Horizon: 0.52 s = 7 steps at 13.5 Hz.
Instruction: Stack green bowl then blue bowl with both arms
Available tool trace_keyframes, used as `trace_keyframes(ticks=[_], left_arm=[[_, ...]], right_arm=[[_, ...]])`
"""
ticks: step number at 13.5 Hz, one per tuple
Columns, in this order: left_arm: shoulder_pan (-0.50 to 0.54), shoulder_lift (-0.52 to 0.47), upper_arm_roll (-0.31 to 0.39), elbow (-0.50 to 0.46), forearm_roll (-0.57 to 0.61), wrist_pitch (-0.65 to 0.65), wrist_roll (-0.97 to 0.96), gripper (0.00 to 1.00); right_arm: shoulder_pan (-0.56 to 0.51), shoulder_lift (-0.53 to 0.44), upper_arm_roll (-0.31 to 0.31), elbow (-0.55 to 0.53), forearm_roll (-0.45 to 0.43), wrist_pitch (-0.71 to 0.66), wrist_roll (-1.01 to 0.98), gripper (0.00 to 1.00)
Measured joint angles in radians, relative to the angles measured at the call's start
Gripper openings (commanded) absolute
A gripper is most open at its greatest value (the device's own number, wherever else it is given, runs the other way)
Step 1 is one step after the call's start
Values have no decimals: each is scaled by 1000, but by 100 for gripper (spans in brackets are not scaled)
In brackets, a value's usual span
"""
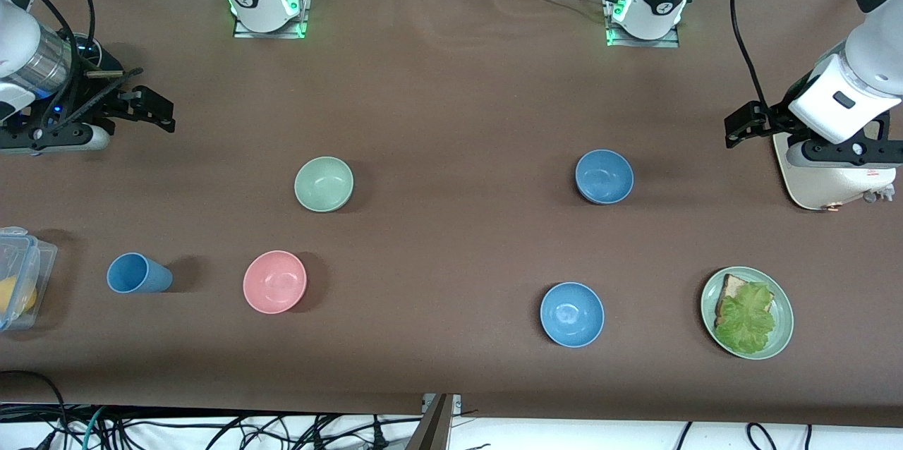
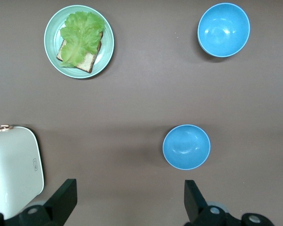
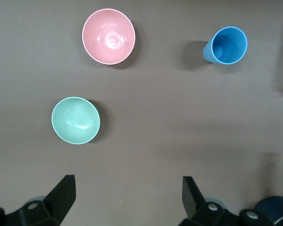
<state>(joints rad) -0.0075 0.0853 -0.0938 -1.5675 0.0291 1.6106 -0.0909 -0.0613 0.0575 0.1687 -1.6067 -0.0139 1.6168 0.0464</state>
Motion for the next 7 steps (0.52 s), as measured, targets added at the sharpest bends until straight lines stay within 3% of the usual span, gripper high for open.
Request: trace_keyframes(ticks=[7], left_arm=[[0, 0, 0, 1, 0, 0, 0, 100]], right_arm=[[4, 61, 5, 0, 0, 2, -8, 100]])
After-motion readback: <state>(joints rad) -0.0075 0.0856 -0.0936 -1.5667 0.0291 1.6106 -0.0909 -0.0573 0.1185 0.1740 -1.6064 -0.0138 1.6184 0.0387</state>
